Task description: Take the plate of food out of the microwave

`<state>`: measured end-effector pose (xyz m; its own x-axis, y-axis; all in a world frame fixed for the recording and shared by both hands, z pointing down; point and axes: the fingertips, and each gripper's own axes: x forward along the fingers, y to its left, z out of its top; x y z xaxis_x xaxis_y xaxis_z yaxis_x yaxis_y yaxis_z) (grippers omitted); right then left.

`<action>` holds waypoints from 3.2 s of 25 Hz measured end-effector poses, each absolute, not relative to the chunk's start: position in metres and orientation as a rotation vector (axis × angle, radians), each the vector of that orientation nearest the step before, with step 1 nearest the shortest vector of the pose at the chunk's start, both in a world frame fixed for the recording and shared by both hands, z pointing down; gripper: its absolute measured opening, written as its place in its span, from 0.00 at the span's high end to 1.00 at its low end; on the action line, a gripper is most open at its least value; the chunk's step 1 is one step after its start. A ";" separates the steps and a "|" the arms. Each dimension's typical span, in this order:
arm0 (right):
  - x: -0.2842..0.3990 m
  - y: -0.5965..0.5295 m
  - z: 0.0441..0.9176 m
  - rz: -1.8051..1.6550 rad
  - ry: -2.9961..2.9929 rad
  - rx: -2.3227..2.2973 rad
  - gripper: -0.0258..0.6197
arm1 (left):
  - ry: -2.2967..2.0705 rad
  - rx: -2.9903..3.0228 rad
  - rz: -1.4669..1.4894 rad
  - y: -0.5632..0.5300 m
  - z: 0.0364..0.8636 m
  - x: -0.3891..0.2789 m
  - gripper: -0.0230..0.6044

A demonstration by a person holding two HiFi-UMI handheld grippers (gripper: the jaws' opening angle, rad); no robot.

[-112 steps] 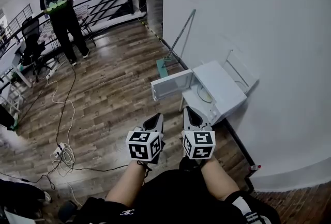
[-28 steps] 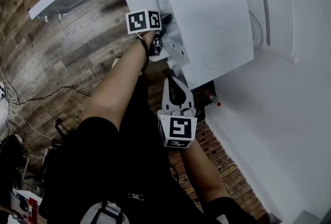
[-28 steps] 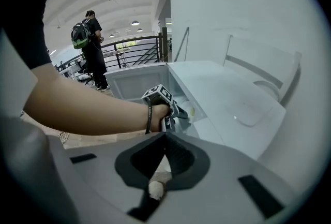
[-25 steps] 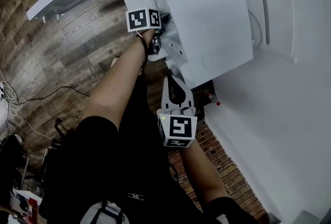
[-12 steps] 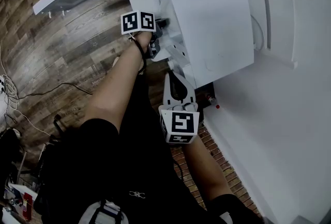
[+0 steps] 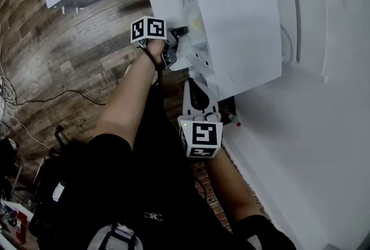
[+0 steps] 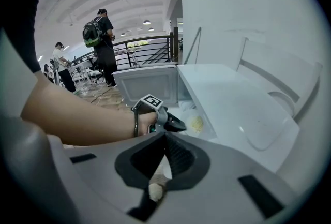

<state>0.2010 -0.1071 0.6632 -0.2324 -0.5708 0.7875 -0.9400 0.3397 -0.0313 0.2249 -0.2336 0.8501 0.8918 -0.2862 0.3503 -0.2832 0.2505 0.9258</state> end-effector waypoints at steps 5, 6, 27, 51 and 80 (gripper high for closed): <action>0.199 -0.110 0.664 0.671 -1.919 1.318 0.94 | -0.487 1.315 -0.122 -0.233 0.847 0.215 0.95; 0.198 -0.110 0.664 0.669 -1.919 1.314 0.94 | -0.492 1.310 -0.143 -0.234 0.847 0.211 0.95; 0.162 -0.159 0.591 0.544 -1.969 1.414 0.94 | -0.589 1.330 -0.297 -0.167 0.722 0.061 0.95; 0.193 -0.204 0.383 0.457 -2.119 1.831 0.94 | -0.644 1.415 -0.432 -0.205 0.425 0.049 0.95; 0.205 -0.232 0.330 0.383 -2.279 1.882 0.94 | -0.644 1.460 -0.495 -0.233 0.358 0.079 0.95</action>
